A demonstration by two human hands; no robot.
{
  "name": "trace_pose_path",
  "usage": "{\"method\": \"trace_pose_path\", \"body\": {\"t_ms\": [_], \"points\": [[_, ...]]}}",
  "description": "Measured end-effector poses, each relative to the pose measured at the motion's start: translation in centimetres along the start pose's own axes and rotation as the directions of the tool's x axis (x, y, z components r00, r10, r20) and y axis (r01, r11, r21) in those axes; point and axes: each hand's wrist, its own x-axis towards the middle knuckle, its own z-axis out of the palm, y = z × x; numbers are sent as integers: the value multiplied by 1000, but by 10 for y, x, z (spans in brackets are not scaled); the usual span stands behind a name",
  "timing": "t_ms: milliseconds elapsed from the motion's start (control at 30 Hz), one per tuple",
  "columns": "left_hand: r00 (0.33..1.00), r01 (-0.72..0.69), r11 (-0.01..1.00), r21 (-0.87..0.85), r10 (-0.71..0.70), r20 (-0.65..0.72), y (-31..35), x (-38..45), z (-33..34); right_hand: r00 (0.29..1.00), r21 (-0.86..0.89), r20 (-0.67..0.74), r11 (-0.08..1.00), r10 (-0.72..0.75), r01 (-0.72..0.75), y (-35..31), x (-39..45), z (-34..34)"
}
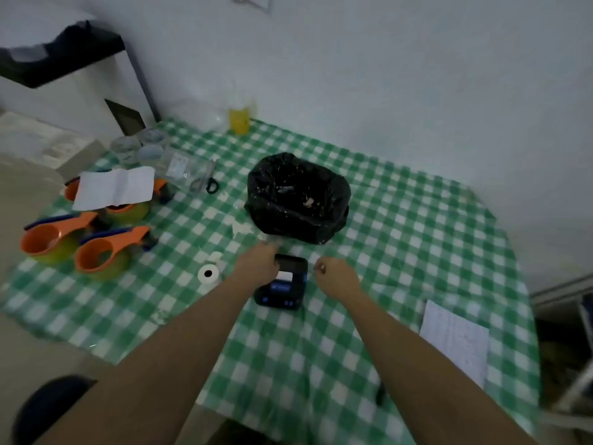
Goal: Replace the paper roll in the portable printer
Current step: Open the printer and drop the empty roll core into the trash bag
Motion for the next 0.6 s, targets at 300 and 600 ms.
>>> {"method": "trace_pose_path", "body": {"t_ms": [300, 600], "points": [[996, 76, 983, -166, -68, 54, -30, 3, 35, 983, 336, 54, 924, 177, -185, 6, 18, 28], [996, 72, 934, -349, -50, 71, -45, 9, 46, 899, 302, 285, 860, 331, -412, -1, 51, 23]]}}
